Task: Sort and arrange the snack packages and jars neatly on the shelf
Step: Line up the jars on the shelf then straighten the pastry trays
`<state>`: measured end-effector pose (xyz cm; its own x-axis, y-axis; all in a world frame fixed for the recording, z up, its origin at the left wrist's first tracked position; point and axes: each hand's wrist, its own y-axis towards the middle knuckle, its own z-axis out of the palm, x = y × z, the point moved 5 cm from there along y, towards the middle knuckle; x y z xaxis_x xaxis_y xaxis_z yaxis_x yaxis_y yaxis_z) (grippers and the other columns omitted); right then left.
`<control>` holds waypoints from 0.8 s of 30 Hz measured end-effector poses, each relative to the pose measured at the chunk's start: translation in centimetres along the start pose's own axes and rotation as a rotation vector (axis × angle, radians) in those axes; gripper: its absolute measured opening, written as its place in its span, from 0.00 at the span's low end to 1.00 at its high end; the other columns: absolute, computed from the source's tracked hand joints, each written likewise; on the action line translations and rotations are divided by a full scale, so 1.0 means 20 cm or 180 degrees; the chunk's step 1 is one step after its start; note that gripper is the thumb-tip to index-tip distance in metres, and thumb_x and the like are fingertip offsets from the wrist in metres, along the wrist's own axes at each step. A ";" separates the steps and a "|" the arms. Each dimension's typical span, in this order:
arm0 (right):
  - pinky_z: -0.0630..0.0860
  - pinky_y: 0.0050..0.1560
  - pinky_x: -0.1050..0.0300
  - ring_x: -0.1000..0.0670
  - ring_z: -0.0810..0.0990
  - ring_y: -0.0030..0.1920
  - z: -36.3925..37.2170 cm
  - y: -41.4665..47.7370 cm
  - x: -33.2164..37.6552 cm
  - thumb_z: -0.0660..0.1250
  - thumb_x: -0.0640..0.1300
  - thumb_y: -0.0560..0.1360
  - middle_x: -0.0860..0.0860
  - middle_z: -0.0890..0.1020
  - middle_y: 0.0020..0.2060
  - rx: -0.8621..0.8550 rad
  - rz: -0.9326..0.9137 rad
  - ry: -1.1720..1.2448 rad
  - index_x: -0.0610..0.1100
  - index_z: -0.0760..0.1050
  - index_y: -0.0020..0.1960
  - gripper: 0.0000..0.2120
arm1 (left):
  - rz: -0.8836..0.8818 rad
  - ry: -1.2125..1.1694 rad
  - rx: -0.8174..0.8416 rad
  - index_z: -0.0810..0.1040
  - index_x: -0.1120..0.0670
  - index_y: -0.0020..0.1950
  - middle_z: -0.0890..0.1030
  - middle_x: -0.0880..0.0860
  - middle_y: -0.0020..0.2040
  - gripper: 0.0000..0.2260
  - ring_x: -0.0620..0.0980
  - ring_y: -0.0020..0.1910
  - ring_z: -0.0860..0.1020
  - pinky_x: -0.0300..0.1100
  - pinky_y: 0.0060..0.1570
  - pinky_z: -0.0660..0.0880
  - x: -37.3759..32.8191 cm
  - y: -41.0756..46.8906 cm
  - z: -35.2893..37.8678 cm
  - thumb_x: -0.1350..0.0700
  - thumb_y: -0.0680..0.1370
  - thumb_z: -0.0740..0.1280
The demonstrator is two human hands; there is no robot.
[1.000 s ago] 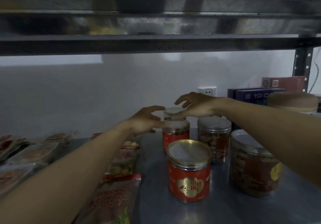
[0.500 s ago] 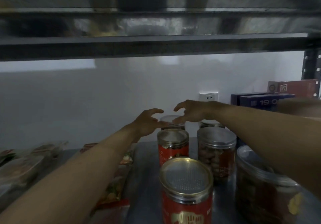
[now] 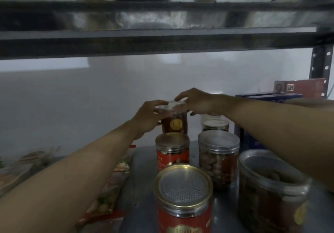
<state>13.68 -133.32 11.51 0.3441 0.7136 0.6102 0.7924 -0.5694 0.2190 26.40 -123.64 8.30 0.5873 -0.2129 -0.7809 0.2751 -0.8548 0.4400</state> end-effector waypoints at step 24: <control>0.79 0.56 0.46 0.42 0.73 0.65 -0.50 -0.62 -0.05 0.73 0.47 0.73 0.43 0.72 0.68 -0.0985 0.0193 0.0359 0.48 0.69 0.69 0.27 | 0.0363 -0.0246 0.0240 0.76 0.54 0.63 0.77 0.56 0.62 0.16 0.54 0.58 0.78 0.46 0.55 0.78 -0.56 -0.01 0.42 0.56 0.76 0.71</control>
<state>-1.65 -131.06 15.77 0.3144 0.6348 0.7058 0.5756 -0.7187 0.3900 13.42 -125.11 13.17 0.5504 -0.3440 -0.7607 0.1504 -0.8554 0.4956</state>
